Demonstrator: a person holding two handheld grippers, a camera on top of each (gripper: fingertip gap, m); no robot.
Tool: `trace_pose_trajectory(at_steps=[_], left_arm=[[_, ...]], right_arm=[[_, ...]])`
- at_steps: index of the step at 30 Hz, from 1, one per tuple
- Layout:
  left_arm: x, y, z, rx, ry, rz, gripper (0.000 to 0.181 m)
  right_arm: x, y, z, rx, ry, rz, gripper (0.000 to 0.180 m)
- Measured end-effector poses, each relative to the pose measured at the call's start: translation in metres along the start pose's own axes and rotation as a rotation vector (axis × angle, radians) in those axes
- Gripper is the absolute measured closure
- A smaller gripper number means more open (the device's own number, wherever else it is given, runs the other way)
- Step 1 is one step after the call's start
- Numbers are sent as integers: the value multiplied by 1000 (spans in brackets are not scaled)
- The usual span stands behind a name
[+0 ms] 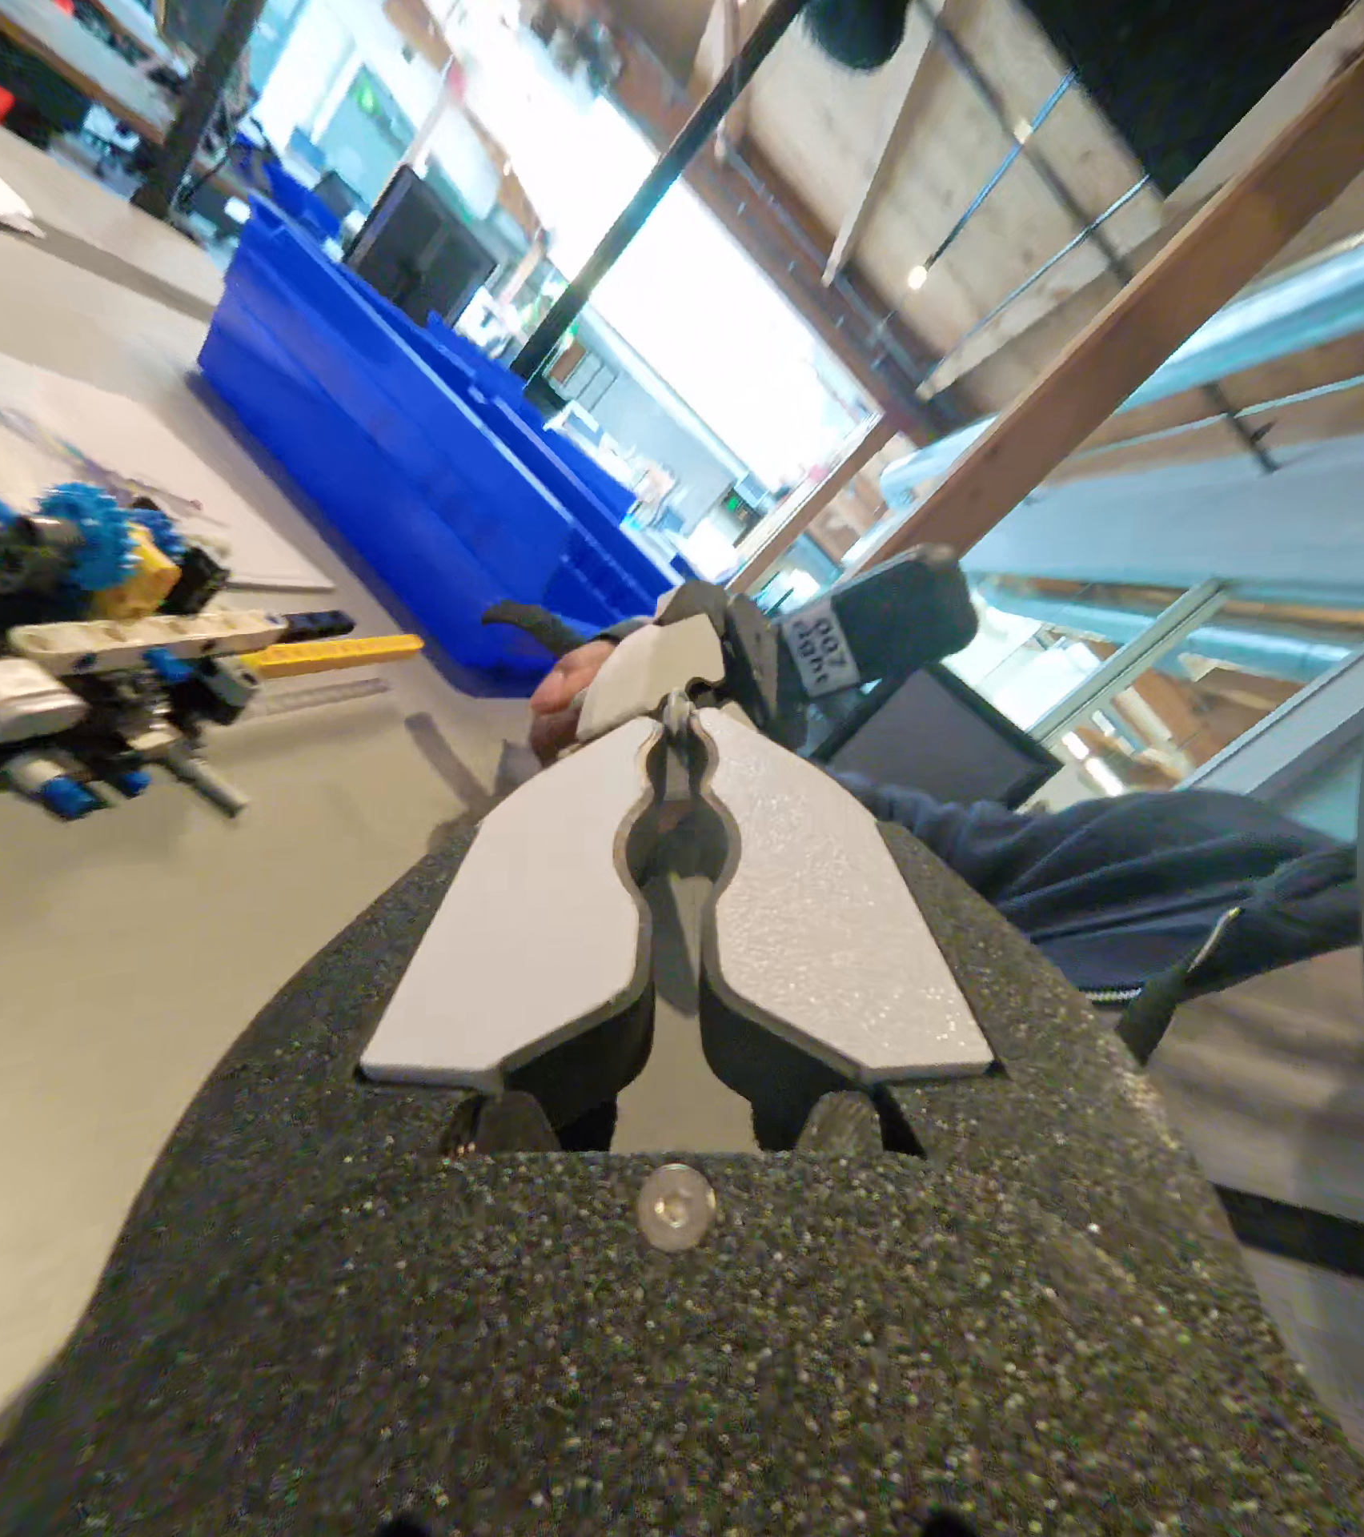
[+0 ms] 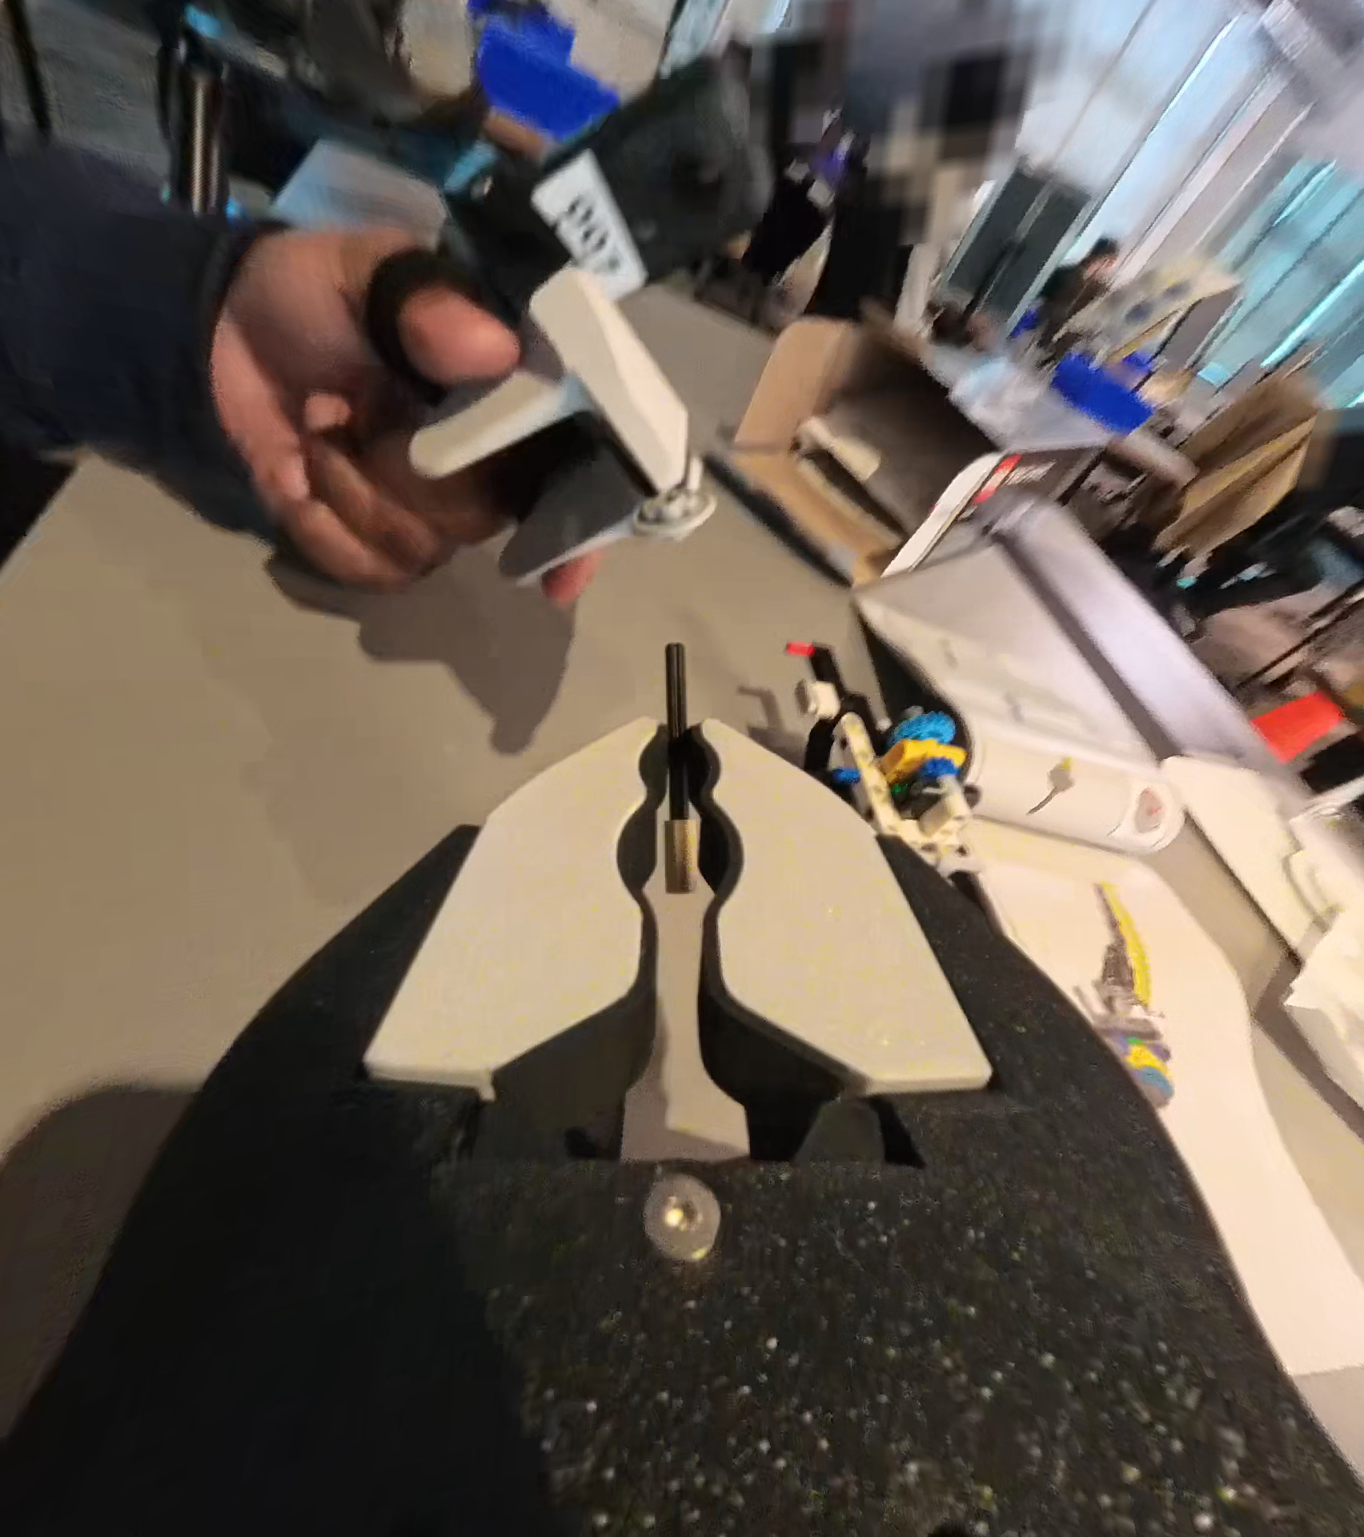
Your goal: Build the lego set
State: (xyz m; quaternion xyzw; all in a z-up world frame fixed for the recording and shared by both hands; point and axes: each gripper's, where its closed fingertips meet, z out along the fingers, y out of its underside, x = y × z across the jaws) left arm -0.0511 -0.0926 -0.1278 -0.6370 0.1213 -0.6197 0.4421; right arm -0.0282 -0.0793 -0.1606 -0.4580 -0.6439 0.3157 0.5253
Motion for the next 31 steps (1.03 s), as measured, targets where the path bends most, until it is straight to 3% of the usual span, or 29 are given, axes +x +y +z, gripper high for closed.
trace_pose_trajectory(at_steps=[4,13,31], left_arm=[[16,2,6,92,66,-45,177],[28,-1,5,187,198,-159,177],[47,7,11,168,394,-305,177]], right_arm=[[4,-22,-10,113,77,20,176],[-4,-41,-13,214,80,-32,176],[-15,-57,-17,197,114,-232,176]])
